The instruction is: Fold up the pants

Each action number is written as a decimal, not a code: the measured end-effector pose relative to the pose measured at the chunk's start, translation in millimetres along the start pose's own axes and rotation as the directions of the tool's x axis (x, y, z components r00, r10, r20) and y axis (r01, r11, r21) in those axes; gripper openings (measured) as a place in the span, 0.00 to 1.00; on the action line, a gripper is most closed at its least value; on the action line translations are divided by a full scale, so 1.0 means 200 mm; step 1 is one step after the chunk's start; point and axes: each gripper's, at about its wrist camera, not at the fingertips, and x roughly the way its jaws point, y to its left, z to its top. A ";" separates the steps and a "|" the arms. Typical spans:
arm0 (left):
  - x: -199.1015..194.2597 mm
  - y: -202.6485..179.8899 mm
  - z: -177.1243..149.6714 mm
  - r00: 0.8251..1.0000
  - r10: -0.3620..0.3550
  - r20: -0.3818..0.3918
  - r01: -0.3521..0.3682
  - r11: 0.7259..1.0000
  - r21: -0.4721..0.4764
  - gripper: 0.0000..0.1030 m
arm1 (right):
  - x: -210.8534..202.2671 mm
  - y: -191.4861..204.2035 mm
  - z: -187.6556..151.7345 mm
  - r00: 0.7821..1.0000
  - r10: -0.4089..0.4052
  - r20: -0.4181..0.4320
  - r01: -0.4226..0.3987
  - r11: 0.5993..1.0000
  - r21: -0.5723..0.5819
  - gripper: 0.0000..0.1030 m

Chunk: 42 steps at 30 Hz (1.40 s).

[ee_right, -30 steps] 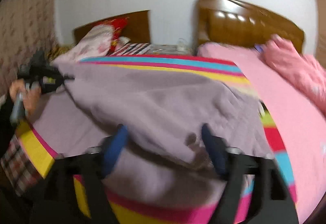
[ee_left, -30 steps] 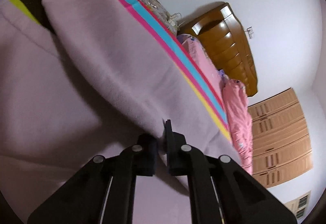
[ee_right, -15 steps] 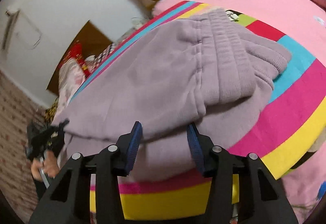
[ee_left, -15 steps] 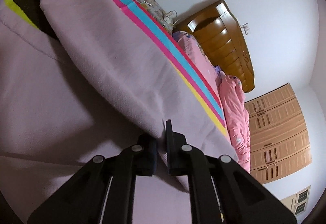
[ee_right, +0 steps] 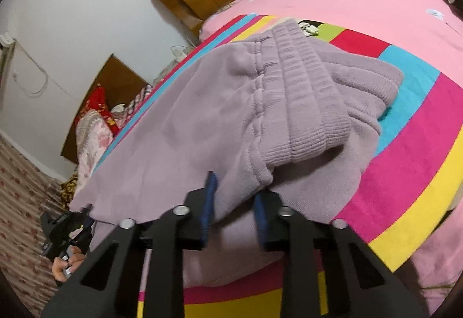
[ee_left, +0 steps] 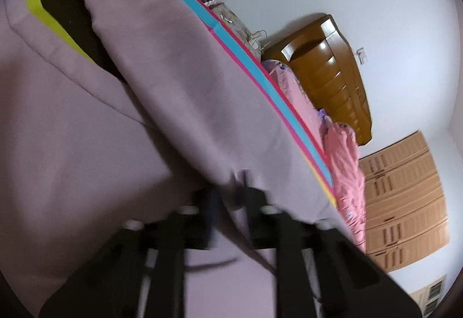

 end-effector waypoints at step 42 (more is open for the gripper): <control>-0.49 -0.29 -0.58 0.986 0.164 0.020 -0.161 0.923 0.351 0.06 | -0.15 -0.31 0.24 0.982 0.128 -0.140 -0.140 0.987 -0.080 0.07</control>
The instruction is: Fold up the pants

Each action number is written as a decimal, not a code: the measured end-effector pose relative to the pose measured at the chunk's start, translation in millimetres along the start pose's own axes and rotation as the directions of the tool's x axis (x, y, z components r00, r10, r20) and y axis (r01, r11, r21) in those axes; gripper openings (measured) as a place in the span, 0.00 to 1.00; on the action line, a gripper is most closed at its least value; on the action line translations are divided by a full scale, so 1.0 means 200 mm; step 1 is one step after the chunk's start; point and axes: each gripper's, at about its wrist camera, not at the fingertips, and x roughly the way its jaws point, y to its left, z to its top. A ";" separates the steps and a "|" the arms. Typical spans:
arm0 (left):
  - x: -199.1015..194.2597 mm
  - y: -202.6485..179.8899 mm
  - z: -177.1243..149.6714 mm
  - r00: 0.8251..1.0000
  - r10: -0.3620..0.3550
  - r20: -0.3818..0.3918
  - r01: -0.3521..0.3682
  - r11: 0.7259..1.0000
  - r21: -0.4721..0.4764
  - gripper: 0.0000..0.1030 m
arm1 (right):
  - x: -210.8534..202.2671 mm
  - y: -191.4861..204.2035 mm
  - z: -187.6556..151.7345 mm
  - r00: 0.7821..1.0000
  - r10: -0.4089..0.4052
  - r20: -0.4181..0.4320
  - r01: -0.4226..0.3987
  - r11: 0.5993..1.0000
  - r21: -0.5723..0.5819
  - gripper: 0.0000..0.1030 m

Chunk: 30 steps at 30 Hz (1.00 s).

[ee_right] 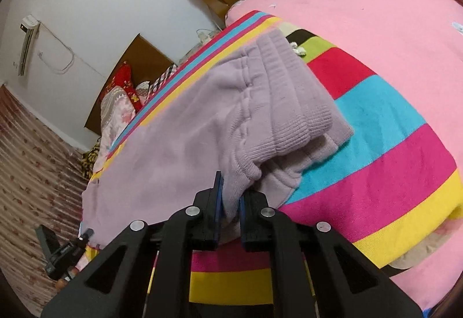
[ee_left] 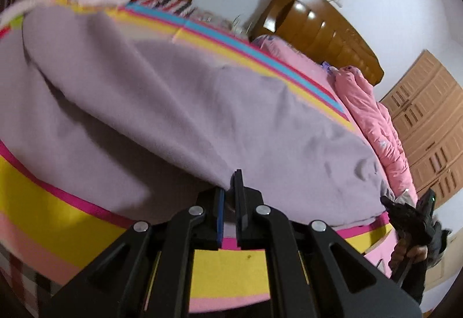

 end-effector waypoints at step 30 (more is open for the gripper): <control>-0.13 0.11 0.01 0.991 -0.069 0.118 0.081 0.992 -0.095 0.05 | -0.09 0.04 0.01 0.998 -0.005 0.058 0.005 1.000 -0.002 0.11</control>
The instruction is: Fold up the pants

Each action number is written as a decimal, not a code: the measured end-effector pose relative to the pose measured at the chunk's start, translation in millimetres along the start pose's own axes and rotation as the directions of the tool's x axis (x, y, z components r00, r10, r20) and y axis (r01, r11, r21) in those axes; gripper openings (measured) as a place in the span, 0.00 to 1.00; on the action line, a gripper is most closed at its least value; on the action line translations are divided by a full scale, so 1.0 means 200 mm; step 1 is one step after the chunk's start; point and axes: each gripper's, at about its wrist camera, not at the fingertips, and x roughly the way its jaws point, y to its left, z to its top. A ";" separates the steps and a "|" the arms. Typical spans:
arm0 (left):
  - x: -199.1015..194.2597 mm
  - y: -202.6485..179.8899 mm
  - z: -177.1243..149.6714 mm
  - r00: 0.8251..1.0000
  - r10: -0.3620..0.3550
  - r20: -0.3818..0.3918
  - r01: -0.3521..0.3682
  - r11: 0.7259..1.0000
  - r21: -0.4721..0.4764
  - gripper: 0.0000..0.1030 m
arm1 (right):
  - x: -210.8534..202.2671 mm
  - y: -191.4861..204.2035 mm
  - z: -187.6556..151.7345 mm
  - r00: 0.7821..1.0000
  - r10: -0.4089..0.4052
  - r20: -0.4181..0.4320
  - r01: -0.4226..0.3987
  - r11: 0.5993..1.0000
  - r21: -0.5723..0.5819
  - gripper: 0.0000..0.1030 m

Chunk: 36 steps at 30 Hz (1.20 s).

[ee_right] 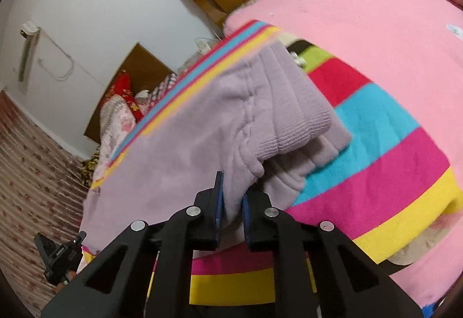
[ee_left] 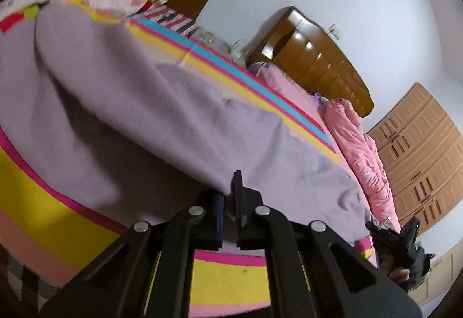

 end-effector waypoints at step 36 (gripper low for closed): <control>-0.17 0.32 0.05 0.995 -0.012 0.102 0.016 0.999 -0.042 0.86 | 0.48 1.18 -0.29 0.998 -0.036 -0.042 0.005 0.813 -0.582 0.43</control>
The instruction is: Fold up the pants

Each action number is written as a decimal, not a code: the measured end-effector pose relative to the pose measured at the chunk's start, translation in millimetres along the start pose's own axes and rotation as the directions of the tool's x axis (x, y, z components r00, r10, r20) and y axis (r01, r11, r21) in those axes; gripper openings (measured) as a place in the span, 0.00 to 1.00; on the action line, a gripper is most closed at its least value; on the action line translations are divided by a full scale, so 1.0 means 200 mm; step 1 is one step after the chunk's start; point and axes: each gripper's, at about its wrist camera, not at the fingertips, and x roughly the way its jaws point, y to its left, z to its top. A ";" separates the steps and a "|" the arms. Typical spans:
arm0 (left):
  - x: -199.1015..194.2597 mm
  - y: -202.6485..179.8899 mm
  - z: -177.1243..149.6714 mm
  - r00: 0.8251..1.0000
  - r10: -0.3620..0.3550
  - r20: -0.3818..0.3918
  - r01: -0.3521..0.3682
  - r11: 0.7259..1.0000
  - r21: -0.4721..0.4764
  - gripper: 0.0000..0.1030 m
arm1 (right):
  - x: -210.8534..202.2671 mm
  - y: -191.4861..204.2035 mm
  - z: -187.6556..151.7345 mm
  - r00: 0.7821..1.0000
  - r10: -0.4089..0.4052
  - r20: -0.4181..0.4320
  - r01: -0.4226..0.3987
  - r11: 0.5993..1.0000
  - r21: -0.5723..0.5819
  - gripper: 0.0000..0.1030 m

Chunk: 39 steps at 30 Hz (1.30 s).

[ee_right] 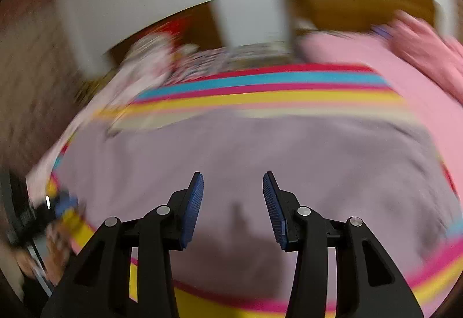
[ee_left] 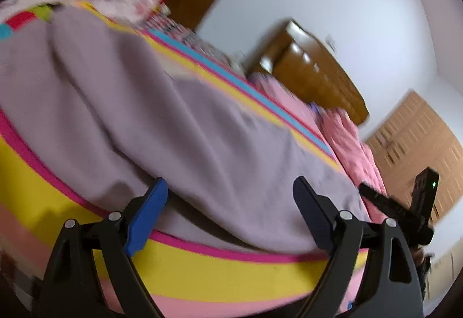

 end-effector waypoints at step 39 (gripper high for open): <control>-0.20 1.22 0.57 0.876 0.467 0.120 -0.373 0.815 -0.443 0.94 | 1.88 2.29 0.71 0.651 0.444 -0.615 -0.737 0.565 -0.371 0.41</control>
